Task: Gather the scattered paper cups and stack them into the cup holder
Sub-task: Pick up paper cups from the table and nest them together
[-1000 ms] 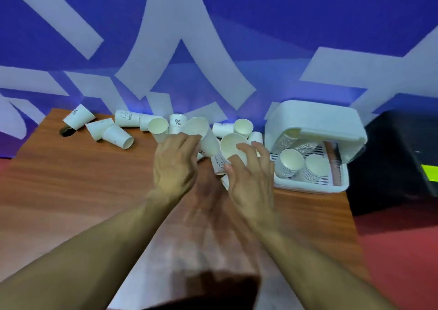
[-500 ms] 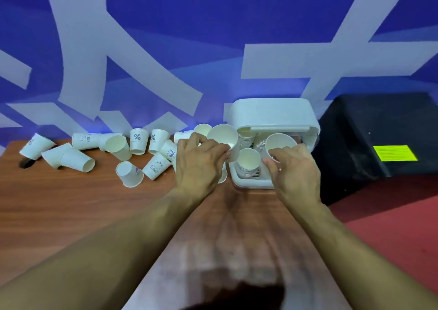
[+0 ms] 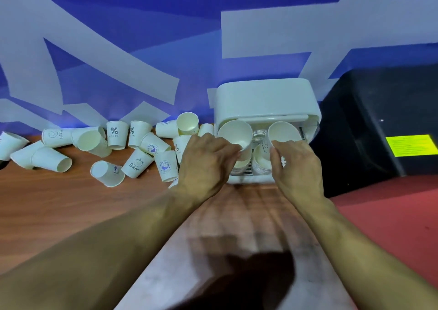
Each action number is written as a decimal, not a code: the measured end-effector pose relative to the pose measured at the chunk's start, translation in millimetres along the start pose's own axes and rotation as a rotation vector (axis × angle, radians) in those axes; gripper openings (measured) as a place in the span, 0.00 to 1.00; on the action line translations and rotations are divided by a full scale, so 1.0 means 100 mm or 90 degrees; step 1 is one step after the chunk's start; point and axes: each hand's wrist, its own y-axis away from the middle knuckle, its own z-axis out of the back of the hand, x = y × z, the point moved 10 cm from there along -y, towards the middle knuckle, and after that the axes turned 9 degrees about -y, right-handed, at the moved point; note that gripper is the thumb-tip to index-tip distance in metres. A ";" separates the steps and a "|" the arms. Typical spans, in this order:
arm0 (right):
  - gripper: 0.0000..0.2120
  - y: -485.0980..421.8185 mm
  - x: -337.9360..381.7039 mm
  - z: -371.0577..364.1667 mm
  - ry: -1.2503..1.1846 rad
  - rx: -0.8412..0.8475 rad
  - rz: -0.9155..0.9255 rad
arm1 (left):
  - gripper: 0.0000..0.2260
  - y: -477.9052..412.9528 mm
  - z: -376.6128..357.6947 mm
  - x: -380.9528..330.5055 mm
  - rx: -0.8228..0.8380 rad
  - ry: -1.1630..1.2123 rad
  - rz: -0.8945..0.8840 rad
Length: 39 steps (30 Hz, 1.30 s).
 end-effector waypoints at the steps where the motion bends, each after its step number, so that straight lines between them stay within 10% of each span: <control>1: 0.08 0.01 -0.04 -0.05 -0.004 0.014 -0.006 | 0.05 0.01 -0.03 -0.01 0.004 0.002 -0.012; 39: 0.10 0.22 -0.46 -0.95 0.006 0.279 -0.143 | 0.08 0.16 -0.86 0.03 0.216 -0.046 -0.044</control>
